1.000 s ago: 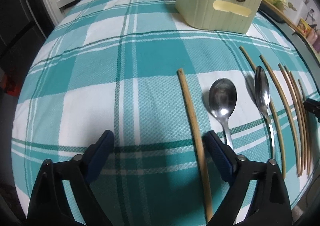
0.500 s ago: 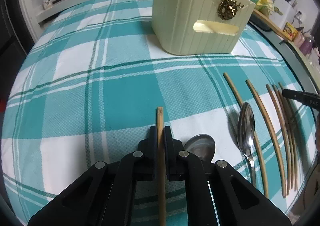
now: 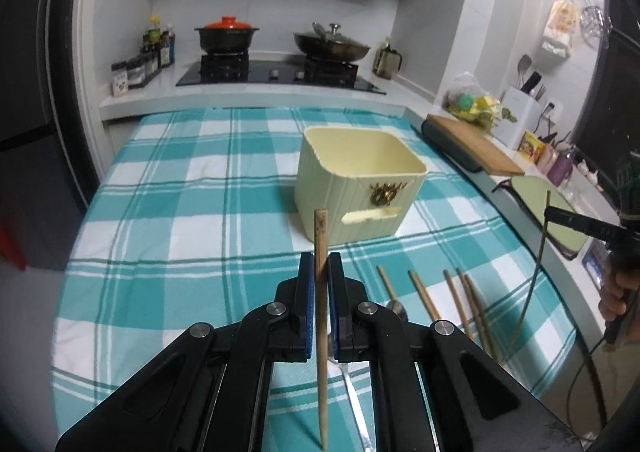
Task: Organize utensils
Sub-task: 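Lift the held chopsticks with both tools and carry them over the cream holder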
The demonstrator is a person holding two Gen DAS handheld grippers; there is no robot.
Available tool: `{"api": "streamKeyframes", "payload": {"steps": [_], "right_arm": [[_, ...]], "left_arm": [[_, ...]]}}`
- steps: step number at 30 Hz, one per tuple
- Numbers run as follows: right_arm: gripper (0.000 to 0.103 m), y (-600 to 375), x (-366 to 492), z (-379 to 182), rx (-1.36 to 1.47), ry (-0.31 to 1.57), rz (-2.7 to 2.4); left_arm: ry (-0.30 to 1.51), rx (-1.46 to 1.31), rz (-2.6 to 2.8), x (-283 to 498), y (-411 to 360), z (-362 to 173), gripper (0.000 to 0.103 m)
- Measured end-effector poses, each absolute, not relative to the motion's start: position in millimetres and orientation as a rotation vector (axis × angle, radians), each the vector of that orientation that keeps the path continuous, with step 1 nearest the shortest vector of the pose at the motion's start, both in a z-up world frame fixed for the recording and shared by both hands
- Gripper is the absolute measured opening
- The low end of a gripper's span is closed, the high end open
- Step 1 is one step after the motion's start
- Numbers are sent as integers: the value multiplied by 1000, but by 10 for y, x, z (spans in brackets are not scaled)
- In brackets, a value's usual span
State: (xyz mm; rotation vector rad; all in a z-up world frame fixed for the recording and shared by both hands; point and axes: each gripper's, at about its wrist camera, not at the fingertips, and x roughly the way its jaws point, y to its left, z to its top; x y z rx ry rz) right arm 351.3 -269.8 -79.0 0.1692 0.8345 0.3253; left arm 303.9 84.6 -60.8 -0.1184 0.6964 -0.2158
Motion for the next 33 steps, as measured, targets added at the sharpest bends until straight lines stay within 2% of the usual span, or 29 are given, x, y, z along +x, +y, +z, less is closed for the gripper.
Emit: {"api": "streamKeyframes", "payload": {"steps": [11, 21, 28, 33], "right_arm": [[5, -2450, 3278, -120, 127, 590, 341], [5, -1984, 4018, 532, 109, 416, 381], [5, -1704, 4708, 663, 100, 333, 396], [5, -1555, 5190, 399, 95, 387, 408]], "left_arm": [[572, -183, -257, 3046, 933, -43, 5], [408, -171, -213, 3911, 770, 741, 5], [350, -144, -170, 4657, 506, 776, 5], [425, -146, -153, 5135, 330, 430, 5]]}}
